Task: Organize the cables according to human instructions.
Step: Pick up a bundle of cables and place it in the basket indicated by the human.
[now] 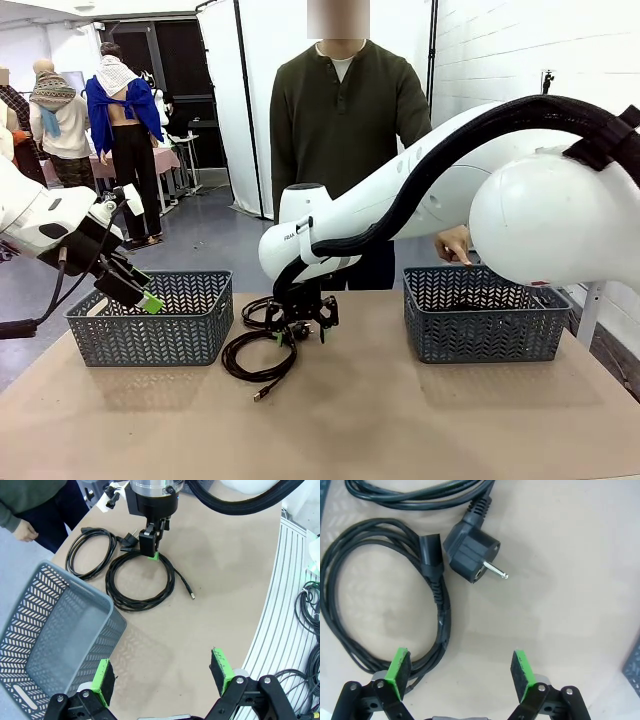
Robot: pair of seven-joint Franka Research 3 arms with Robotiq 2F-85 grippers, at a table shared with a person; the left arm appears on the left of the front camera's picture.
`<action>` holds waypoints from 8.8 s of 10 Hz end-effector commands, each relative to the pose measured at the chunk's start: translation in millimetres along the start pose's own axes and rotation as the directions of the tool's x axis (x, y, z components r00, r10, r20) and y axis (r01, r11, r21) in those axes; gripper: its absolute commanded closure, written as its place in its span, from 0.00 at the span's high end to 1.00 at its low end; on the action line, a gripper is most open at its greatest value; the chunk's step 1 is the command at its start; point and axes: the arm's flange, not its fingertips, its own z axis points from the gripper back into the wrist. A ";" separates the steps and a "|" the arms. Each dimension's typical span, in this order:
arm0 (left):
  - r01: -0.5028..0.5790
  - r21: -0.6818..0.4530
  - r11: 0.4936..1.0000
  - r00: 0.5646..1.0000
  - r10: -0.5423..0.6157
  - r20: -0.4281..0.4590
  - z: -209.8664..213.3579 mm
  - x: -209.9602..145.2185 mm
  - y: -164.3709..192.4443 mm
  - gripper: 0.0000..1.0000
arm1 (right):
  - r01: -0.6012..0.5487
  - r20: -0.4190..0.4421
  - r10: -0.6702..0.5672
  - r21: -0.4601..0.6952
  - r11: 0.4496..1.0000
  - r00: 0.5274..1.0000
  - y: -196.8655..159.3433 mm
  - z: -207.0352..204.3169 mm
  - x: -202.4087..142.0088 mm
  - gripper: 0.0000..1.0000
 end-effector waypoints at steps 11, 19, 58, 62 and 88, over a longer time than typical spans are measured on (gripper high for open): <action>0.014 -0.017 1.000 1.000 -0.014 0.014 -1.4 -3.9 3.0 1.00 | 0.040 0.030 -0.037 -0.078 0.996 0.999 1.5 -22.6 10.6 1.00; 0.014 -0.017 1.000 1.000 -0.014 0.014 -1.4 -3.9 3.0 1.00 | 0.037 0.026 -0.034 -0.094 0.995 0.999 4.4 -34.0 20.0 1.00; 0.014 -0.017 1.000 1.000 -0.014 0.014 -1.4 -3.9 3.0 1.00 | -0.822 -0.162 0.823 0.093 0.562 0.544 -107.1 161.6 -7.6 0.00; 0.014 -0.017 1.000 1.000 -0.014 0.014 -1.4 -3.9 3.0 1.00 | -0.889 -0.125 0.886 0.046 0.455 0.447 -157.3 193.6 -4.4 0.00; 0.014 -0.017 1.000 1.000 -0.014 0.014 -1.4 -3.9 3.0 1.00 | -0.978 -0.077 0.980 -0.110 0.176 0.185 -353.4 172.7 53.7 0.00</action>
